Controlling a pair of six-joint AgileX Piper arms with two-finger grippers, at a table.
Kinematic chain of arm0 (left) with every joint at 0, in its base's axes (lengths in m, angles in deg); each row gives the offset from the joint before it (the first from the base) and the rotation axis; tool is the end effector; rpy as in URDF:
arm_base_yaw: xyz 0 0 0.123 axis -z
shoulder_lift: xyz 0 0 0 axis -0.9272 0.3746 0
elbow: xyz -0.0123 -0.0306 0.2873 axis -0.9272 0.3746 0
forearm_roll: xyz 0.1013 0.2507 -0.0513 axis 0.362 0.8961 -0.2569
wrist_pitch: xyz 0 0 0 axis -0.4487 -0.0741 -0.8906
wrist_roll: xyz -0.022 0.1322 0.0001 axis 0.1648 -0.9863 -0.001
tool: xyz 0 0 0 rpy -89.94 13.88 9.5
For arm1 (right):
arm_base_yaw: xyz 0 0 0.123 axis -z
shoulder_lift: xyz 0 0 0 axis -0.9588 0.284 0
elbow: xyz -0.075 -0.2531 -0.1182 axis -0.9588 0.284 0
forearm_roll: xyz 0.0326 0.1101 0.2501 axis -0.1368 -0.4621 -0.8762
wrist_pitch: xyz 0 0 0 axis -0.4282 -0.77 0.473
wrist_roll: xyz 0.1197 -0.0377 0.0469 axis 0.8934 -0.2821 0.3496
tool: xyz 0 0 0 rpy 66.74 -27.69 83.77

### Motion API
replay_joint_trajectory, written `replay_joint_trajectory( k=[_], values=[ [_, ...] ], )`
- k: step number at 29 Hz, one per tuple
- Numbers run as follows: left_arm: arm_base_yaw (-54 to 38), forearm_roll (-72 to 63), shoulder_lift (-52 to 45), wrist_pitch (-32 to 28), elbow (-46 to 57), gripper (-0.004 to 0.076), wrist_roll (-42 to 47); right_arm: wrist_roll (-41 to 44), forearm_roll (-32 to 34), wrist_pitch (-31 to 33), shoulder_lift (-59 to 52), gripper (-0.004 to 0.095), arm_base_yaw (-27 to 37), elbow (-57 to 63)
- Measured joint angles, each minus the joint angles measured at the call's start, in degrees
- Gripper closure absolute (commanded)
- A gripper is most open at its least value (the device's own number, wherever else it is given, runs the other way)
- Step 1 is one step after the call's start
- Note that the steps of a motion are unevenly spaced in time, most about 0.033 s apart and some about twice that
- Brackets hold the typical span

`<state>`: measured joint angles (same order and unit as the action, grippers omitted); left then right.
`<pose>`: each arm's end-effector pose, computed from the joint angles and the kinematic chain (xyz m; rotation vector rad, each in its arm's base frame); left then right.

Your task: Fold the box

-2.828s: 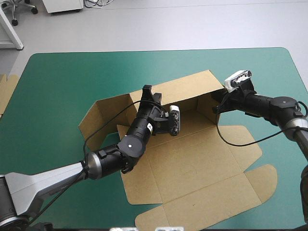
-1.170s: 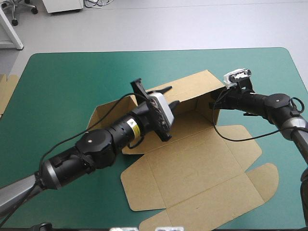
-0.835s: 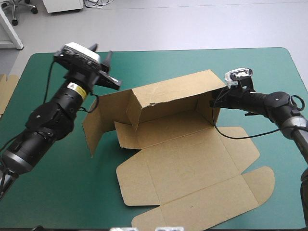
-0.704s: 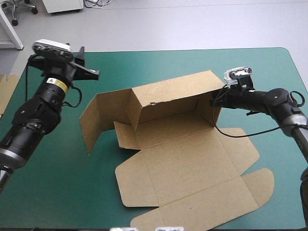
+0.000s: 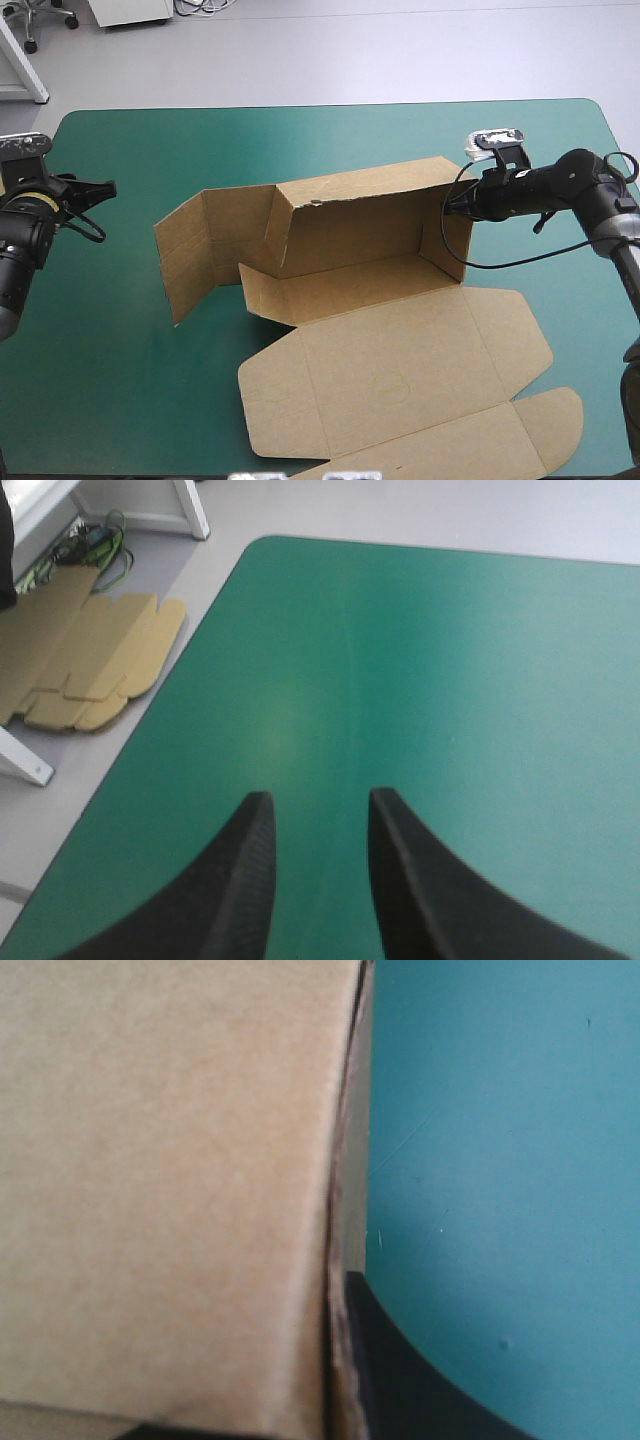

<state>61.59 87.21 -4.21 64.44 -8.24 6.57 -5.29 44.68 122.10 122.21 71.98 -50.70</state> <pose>0.3298 0.0601 0.3476 -0.2605 2.0920 0.2254 0.3832 0.0675 0.2813 -0.4500 2.4112 0.4803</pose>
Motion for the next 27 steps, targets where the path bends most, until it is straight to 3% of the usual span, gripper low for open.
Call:
replay_joint_trajectory(
  k=[5,9,16,27],
  values=[
    [-7.9,-20.4,3.2,4.1,0.0,0.0540,-15.7,5.9,5.4,6.0,0.1,0.0915,0.0,-5.9],
    [-9.9,-27.3,5.2,7.8,0.2,0.0540,-21.8,9.6,9.6,10.8,0.2,0.0915,0.0,-11.6],
    [-9.9,-29.7,5.3,10.0,0.2,0.0540,-25.0,15.7,16.2,21.1,0.7,0.0915,0.0,-21.2],
    [-9.9,-31.2,5.3,11.1,0.2,0.0540,-27.2,17.8,17.4,21.8,8.7,0.0915,0.0,-23.2]
  ],
)
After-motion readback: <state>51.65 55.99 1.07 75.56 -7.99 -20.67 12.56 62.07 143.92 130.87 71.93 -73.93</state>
